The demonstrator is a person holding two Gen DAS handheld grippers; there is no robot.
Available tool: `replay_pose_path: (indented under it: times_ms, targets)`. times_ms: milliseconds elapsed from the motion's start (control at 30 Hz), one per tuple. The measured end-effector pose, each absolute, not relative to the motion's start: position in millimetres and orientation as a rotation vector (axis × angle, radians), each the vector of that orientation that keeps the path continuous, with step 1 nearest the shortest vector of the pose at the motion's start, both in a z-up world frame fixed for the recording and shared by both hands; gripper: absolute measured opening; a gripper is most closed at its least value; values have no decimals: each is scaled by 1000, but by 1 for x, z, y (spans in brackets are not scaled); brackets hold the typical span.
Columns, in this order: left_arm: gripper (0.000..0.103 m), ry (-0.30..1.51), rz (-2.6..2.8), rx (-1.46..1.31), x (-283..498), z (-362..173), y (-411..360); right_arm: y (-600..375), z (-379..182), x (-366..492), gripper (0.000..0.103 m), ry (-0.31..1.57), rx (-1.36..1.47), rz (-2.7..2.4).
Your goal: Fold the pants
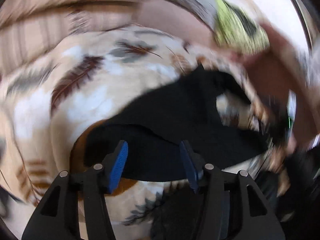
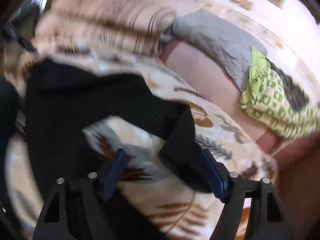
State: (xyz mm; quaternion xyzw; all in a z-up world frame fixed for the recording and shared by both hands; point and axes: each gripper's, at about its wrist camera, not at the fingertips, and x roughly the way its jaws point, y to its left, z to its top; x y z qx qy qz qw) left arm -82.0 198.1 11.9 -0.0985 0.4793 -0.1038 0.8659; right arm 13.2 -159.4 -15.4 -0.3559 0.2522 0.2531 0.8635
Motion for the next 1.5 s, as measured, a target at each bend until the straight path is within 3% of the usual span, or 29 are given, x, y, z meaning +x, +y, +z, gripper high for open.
replay_pose_path:
  times_ms: [67,100,133,167,433,567,600,667,1033,1300,1500]
  targets:
    - [56,1040,-322,-88,-70,12,174,-159,-26,24,69,538,-814,489]
    - [61,1055,-366,-35,-61,13,161,-155,-31,33,57,556,-845,454]
    - [63,1063,-387,9,-59,12,153,-155,-35,44,15,605,-854,415]
    - [65,1071,-406,50,-55,11,145,-156,-37,55,5,670,-814,399]
    - [65,1175,-521,401,-31,-22,67,-230,18,72,5,784,-142,395]
    - [61,1156,-382,515,-28,-38,63,-245,41,65,5,780,1,445]
    - [40,1133,-354,499,-28,-36,67,-247,46,61,5,777,17,447]
    - [8,1122,-309,455,-26,-31,76,-253,57,50,5,753,45,464]
    - [7,850,72,78,-14,66,204,-300,119,-35,4,604,138,519]
    - [8,872,51,86,20,58,209,-328,153,-94,4,517,258,573]
    - [9,920,37,-6,52,31,216,-339,106,-24,4,660,249,440]
